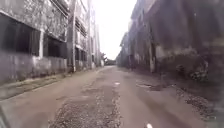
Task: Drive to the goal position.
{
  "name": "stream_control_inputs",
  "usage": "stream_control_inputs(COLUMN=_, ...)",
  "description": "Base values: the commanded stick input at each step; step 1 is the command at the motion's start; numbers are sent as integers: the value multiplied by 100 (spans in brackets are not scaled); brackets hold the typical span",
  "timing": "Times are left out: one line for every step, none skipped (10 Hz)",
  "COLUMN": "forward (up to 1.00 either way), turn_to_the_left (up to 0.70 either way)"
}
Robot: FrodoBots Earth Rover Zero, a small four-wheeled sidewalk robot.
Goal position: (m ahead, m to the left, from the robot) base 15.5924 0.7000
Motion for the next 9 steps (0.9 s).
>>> stream_control_inputs(forward=70, turn_to_the_left=-35)
stream_control_inputs(forward=70, turn_to_the_left=-35)
stream_control_inputs(forward=70, turn_to_the_left=-35)
stream_control_inputs(forward=70, turn_to_the_left=-35)
stream_control_inputs(forward=70, turn_to_the_left=-20)
stream_control_inputs(forward=70, turn_to_the_left=0)
stream_control_inputs(forward=70, turn_to_the_left=0)
stream_control_inputs(forward=70, turn_to_the_left=0)
stream_control_inputs(forward=70, turn_to_the_left=0)
